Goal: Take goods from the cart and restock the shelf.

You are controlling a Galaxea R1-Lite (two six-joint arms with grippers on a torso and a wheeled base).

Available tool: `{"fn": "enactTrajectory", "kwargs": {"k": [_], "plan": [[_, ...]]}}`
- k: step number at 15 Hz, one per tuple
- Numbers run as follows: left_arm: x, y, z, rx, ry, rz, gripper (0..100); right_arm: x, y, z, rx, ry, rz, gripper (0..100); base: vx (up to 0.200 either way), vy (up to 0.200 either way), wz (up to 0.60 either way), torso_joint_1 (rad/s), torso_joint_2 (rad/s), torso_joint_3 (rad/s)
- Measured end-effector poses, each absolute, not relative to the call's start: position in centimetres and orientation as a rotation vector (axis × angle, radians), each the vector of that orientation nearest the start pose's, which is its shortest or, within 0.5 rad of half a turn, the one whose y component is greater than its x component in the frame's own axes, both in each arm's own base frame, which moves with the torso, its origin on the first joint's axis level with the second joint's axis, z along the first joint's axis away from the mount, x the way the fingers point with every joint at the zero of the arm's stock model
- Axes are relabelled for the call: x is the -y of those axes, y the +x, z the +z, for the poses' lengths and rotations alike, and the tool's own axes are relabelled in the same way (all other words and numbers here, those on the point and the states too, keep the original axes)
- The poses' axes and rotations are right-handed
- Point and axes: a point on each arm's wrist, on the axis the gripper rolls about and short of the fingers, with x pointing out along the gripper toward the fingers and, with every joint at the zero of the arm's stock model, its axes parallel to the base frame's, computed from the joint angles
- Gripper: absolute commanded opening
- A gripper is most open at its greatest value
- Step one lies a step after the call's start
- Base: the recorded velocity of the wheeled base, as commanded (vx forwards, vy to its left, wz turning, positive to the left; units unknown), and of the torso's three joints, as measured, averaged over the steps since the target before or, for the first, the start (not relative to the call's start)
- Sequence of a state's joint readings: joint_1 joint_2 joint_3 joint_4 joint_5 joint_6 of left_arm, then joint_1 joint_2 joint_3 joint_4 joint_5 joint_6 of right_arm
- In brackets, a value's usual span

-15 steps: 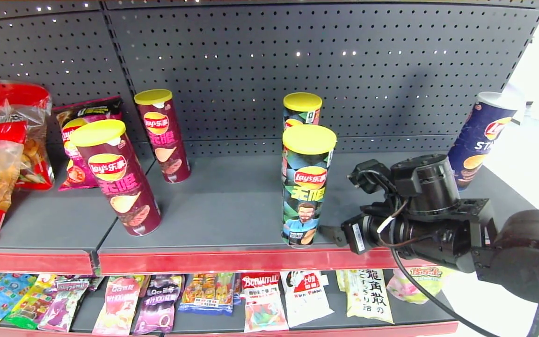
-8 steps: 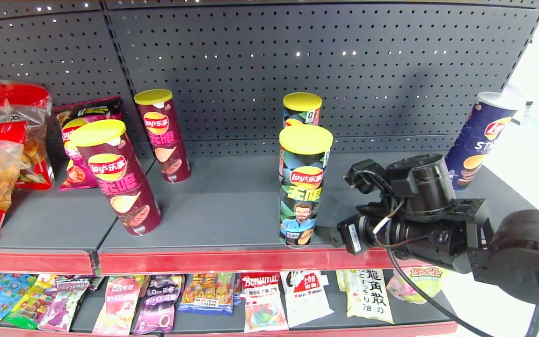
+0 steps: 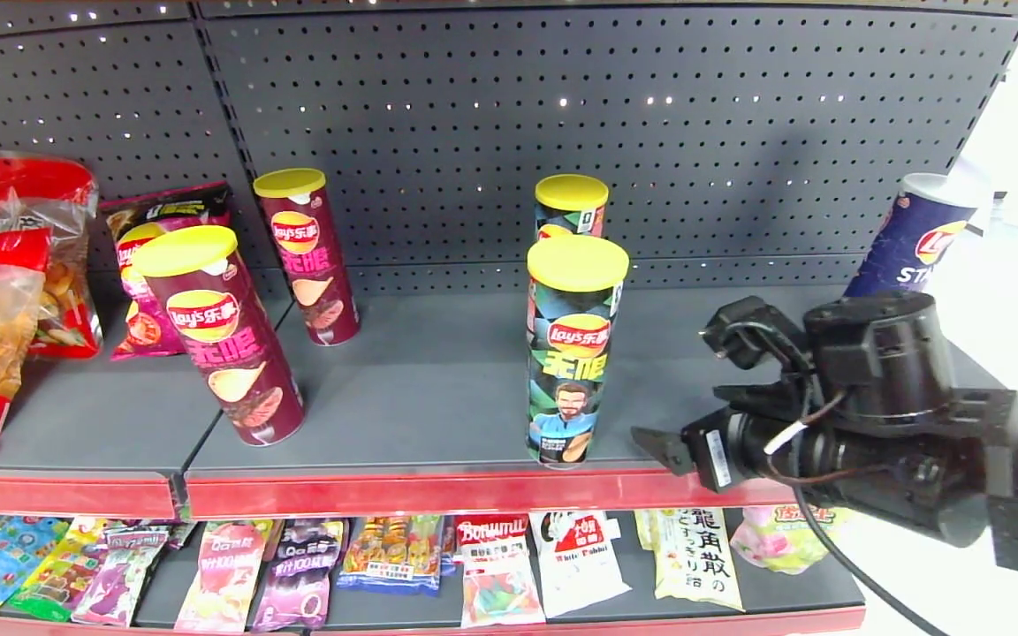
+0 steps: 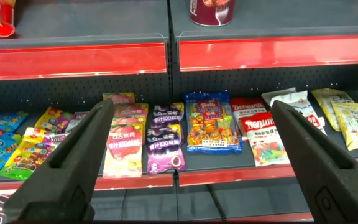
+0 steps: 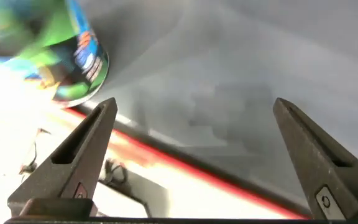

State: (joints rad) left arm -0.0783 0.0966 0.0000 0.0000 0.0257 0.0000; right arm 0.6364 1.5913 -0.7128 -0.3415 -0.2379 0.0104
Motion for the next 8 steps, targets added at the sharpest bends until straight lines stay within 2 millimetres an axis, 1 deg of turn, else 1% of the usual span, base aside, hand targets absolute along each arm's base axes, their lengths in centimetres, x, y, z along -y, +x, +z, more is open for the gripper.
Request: {"fn": "enactTrajectory", "kwargs": {"k": [1,3,5,6,8], "plan": [[-0.2,-1.5,7.7,-0.096,0.005,-0.053,100,-14.3,20.3,17.1,-0.46,-0.218,0.388,100,0.0,0.0,0.0,0.0,0.0,0.0],[-0.2,-1.5,7.7,-0.096,0.005,-0.053,100,-11.7,17.8,19.2,-0.374,-0.213,0.385,100,0.0,0.0,0.0,0.0,0.0,0.0],[-0.2,-1.5,7.7,-0.096,0.005,-0.053,100,-8.4,14.8,20.6,-0.274,-0.211,0.384,100,0.0,0.0,0.0,0.0,0.0,0.0],[-0.2,-1.5,7.7,-0.096,0.005,-0.053,100,-6.7,13.0,20.8,-0.224,-0.209,0.372,100,0.0,0.0,0.0,0.0,0.0,0.0],[-0.2,-1.5,7.7,-0.096,0.005,-0.053,100,-3.9,9.1,20.6,-0.134,-0.21,0.333,100,0.0,0.0,0.0,0.0,0.0,0.0]]}}
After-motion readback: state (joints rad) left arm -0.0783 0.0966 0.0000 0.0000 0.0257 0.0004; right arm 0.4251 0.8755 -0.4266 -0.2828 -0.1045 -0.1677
